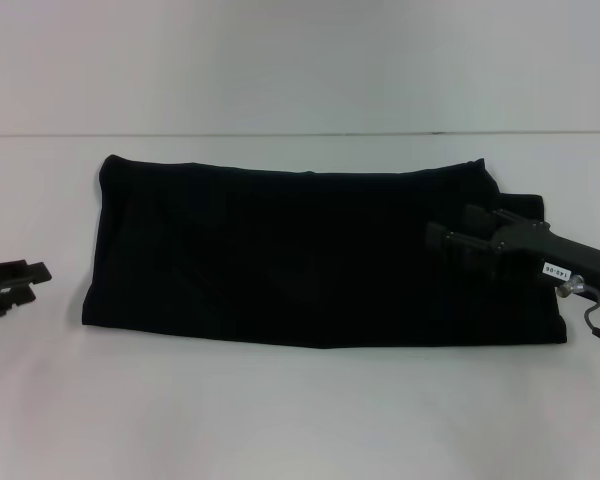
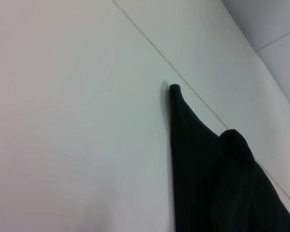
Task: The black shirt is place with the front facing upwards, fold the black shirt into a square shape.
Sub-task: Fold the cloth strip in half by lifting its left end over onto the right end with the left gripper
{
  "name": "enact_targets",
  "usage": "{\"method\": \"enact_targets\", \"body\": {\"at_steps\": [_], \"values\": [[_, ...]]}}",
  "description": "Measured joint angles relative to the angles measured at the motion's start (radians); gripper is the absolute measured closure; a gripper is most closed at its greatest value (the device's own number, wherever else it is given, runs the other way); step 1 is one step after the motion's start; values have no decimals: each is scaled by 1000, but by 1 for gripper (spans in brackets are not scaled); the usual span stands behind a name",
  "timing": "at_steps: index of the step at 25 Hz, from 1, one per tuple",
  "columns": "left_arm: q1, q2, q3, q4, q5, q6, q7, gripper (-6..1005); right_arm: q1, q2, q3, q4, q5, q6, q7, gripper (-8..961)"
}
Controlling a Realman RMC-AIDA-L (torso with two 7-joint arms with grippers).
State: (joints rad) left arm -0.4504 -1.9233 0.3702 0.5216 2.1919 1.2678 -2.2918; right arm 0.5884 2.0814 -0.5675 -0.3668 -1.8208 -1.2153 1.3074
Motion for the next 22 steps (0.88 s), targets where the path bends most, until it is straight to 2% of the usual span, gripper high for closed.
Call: {"method": "enact_targets", "body": {"at_steps": [5, 8, 13, 16, 22], "values": [[12, 28, -6, -6, 13, 205, -110, 629, 2, 0, 1, 0, 0, 1, 5, 64], [12, 26, 8, -8, 50, 265, -198, 567, 2, -1, 2, -1, 2, 1, 20, 64], [13, 10, 2, -41, 72, 205, -261, 337, 1, -1, 7, 6, 2, 4, 27, 65], [8, 9, 0, -69, 64, 162, -267, 104, -1, 1, 4, 6, 1, 5, 27, 65], [0, 0, -37, -86, 62, 105, -286, 46, -1, 2, 1, 6, 0, 9, 27, 65]]}}
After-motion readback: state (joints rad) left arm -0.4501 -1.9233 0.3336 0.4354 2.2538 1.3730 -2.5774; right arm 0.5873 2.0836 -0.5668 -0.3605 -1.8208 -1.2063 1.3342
